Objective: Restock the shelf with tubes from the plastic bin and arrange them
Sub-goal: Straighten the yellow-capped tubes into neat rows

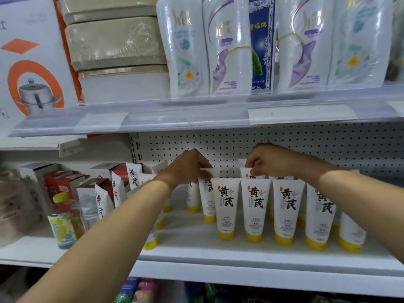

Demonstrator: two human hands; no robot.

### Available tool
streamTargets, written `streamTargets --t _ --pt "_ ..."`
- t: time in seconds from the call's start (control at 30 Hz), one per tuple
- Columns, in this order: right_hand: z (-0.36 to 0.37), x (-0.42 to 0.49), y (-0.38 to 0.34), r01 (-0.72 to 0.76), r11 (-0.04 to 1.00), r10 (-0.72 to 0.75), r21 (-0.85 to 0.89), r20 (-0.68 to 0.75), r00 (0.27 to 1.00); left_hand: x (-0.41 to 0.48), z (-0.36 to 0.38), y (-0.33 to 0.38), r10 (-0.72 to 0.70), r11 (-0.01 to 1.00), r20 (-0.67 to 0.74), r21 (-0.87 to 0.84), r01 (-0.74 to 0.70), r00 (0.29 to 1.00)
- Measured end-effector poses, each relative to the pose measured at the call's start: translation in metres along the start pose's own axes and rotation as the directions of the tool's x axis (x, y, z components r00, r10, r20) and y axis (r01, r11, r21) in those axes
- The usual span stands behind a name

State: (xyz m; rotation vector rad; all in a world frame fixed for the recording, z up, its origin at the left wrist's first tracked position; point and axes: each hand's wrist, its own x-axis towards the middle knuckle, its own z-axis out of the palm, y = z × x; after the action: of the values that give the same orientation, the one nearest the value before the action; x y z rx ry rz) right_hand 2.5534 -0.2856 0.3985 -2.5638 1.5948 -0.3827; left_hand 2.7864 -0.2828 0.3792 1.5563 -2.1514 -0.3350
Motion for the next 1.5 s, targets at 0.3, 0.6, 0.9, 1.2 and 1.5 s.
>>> streamTargets --t 0.3,0.6,0.9,1.2,1.5 --pt "0.002 0.003 0.006 0.019 1.000 -0.019 0.010 -0.012 1.000 0.022 0.017 0.021 0.130 0.990 0.045 -0.065 -0.127 0.990" --pt "0.002 0.001 0.003 0.020 1.000 -0.020 0.021 -0.017 1.000 0.023 0.018 0.026 0.140 0.989 0.059 -0.067 -0.136 0.988" --pt "-0.004 -0.002 0.001 0.037 0.998 -0.035 0.049 -0.036 0.999 0.021 0.007 0.032 0.133 0.990 -0.039 -0.043 -0.135 0.990" --pt "-0.024 0.016 0.004 -0.084 0.996 0.082 -0.008 -0.144 0.986 0.023 -0.034 0.000 -0.067 0.983 0.107 0.178 0.047 0.992" --pt "0.000 0.047 0.019 -0.123 0.991 0.124 -0.048 0.021 0.992 0.043 0.000 -0.026 0.003 0.992 -0.003 0.125 -0.002 1.000"
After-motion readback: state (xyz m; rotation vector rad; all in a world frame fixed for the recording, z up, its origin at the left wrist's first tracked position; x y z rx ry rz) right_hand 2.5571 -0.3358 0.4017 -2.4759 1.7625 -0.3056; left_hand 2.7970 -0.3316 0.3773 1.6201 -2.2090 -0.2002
